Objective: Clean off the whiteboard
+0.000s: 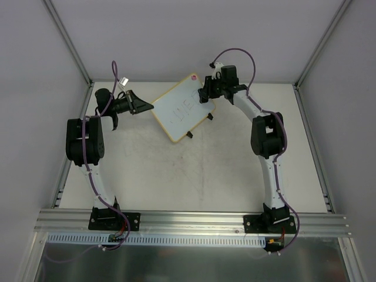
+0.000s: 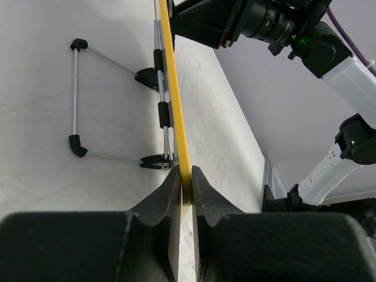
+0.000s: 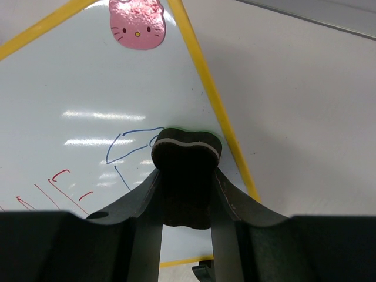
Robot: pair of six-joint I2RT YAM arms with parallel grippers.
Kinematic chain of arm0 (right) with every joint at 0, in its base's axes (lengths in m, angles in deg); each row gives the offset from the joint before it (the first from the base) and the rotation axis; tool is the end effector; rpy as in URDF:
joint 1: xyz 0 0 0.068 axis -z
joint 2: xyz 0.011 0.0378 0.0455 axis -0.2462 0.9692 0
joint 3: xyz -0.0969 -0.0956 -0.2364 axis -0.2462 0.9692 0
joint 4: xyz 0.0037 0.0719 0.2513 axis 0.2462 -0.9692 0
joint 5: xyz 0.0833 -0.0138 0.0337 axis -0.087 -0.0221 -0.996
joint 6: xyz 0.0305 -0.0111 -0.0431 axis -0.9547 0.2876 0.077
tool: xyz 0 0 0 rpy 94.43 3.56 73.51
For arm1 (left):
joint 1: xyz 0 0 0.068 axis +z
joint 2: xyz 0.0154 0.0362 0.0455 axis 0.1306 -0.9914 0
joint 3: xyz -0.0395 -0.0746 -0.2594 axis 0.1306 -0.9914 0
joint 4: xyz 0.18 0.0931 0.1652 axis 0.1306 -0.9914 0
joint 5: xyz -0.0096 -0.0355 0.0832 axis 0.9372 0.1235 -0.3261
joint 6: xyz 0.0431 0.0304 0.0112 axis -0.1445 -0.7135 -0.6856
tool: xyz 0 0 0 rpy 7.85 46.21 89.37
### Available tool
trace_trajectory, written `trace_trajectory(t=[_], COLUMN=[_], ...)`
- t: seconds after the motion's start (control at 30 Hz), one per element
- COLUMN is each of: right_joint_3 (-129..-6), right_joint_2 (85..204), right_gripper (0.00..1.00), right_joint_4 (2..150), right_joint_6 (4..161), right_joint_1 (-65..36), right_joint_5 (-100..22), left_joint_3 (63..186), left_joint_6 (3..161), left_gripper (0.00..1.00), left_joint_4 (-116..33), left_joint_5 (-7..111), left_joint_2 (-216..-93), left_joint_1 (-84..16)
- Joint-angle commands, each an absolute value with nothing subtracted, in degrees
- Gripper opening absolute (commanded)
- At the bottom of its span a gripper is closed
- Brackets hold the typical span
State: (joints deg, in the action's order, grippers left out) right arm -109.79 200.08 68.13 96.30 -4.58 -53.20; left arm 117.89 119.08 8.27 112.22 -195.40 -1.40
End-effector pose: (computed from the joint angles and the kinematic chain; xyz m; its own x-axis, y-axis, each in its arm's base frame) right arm 0.5234 0.1929 0.2236 -0.3532 -0.2433 -0.9034 -0.6672 0.7424 0.0609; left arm 0.4266 0.0122 0.2029 -0.6419 -0.3409 -0.6868 0.6135 0.3090 -0.7267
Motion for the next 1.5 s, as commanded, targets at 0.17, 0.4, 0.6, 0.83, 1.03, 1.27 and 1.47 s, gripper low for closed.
trace_trajectory(t=[0.17,0.4,0.6,0.83,1.03,1.27,1.47], right_joint_3=[-105.7,-103.3,-103.3,-106.9,-108.5,-110.3,-113.3], right_joint_2=[196.0,194.4,194.1,196.5,197.9,198.9,200.4], right_gripper=[0.0,0.0,0.0,0.0,0.0,0.0,0.0], right_joint_4=[66.1,66.3,66.3,66.1,66.1,65.4,63.9], right_joint_6=[97.8,98.2,98.2,95.3,94.8,95.3,94.9], right_joint_1=[-9.0,-11.7,-10.5,-6.4,-4.4,-3.1,-2.9], right_joint_5=[-55.8,-54.9,-53.5,-54.1,-54.0,-53.2,-54.9], left_joint_3=[120.2,120.2,119.7,119.4,119.5,119.6,119.6], left_joint_6=[114.8,111.8,111.3,110.9,110.8,110.8,110.8], left_gripper=[0.0,0.0,0.0,0.0,0.0,0.0,0.0], left_joint_4=[5.2,1.8,1.5,1.0,0.8,0.6,0.7], left_joint_5=[115.5,115.1,115.1,115.1,115.3,115.4,115.5], left_joint_2=[-195.5,-194.9,-194.6,-194.3,-194.4,-194.4,-194.3], left_joint_1=[-1.0,-0.9,-0.9,-0.9,-0.9,-0.9,-1.0])
